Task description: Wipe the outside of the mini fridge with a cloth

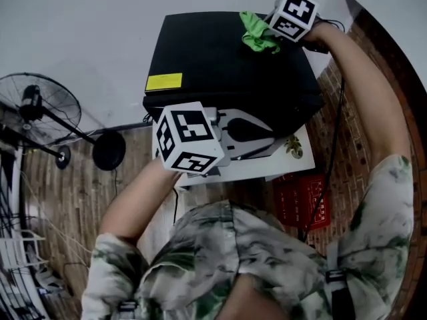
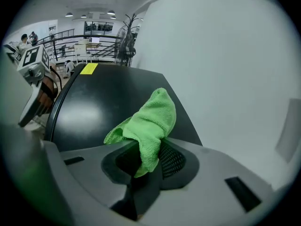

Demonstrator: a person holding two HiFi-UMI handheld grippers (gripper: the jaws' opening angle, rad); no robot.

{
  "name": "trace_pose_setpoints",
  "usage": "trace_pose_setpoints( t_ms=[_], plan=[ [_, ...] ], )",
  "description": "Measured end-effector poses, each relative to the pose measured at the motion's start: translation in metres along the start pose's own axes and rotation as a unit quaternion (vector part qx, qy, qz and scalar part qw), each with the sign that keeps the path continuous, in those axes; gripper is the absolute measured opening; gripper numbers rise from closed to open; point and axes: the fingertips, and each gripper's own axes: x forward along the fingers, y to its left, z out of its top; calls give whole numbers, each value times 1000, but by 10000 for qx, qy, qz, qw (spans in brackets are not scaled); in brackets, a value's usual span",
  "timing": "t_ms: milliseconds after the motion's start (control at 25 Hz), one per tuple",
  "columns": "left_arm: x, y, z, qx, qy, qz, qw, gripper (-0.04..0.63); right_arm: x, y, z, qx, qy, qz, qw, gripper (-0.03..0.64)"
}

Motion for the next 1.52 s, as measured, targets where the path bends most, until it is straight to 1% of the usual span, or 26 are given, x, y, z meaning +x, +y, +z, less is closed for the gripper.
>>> trace_pose_setpoints(
  t_ms=[160, 280, 360, 440, 520, 600, 760, 880, 1000, 1240, 1360, 1440, 1520],
  plan=[
    [15, 3, 0, -10, -17, -115, 9999, 28, -16, -18, -55, 241, 306, -188, 9991, 106],
    [24, 4, -1, -1, -19, -187, 9998, 28, -24, -28, -86, 367, 511, -269, 9977, 106],
    [29, 7, -2, 15, -11, -214, 9998, 28, -25, -35, -99, 414, 600, -306, 9969, 106],
    [31, 9, 0, 25, -14, -231, 9997, 28, -25, -41, -99, 446, 574, -327, 9968, 106],
    [31, 10, 2, 28, -31, -230, 9997, 28, -26, -45, -84, 436, 421, -343, 9976, 106],
    [30, 12, 3, 31, -46, -202, 9998, 28, -23, -47, -59, 345, 204, -320, 9987, 106],
    [28, 15, 3, 18, -49, -144, 9999, 28, -9, -42, 0, 59, -186, -200, 9996, 106],
    [21, 19, 3, 2, -53, -35, 10000, 28, 10, -32, 54, -222, -449, -59, 9987, 106],
    [10, 19, 3, -40, -77, 46, 10000, 28, 28, -21, 100, -455, -617, 65, 9970, 106],
    [-9, 18, 1, -86, -91, 257, 9996, 28, 64, 0, 171, -701, -901, 177, 9933, 106],
    [-15, 18, 1, -95, -92, 335, 9993, 28, 82, 9, 188, -786, -894, 280, 9925, 106],
    [-18, 18, -1, -104, -93, 362, 9992, 28, 92, 7, 185, -787, -803, 289, 9932, 106],
    [-20, 17, -2, -120, -103, 365, 9992, 28, 96, -1, 175, -672, -721, 266, 9948, 106]
  ],
)
